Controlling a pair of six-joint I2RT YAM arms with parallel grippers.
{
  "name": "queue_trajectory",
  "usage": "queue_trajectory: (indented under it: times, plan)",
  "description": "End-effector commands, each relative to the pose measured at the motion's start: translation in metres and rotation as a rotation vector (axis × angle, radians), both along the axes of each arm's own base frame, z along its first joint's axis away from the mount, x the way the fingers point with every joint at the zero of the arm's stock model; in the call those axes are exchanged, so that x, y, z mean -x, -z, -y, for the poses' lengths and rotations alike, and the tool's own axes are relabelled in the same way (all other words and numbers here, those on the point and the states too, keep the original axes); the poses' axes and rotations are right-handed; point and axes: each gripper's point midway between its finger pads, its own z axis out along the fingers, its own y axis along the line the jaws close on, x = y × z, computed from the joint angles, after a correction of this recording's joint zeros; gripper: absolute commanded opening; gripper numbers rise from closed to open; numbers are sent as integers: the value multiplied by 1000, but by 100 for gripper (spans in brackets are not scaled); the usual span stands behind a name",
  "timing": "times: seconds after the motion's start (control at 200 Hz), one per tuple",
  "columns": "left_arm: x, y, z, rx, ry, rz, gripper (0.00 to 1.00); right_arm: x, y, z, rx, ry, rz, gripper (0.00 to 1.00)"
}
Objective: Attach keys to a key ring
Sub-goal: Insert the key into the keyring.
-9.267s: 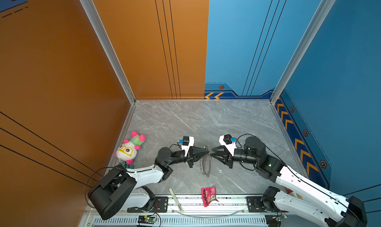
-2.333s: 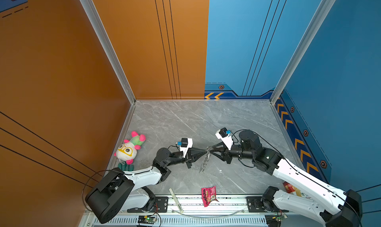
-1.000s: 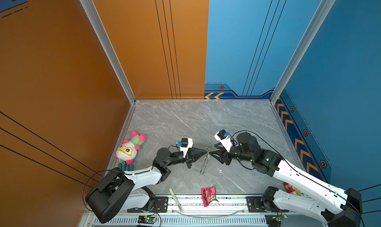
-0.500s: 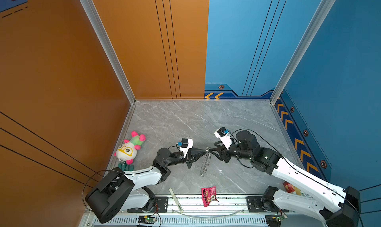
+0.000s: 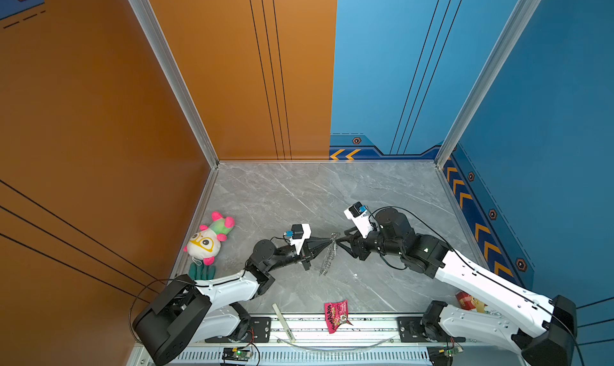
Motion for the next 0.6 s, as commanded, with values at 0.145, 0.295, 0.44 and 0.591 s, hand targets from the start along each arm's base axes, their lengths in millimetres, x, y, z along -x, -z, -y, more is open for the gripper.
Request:
queue_trajectory:
  times: [0.145, 0.295, 0.44, 0.591]
  plan:
    - [5, -9, 2, 14, 3, 48, 0, -11, -4, -2, -8, 70, -27, 51]
    - [0, -6, -1, 13, -33, 41, 0, -14, -7, 6, -27, 100, -53, 52]
    - [-7, -4, -3, 7, -84, 44, 0, -15, -4, 11, -32, 137, -95, 52]
    - [-9, -1, -3, -6, -108, 54, 0, -22, -6, 17, -49, 219, -149, 55]
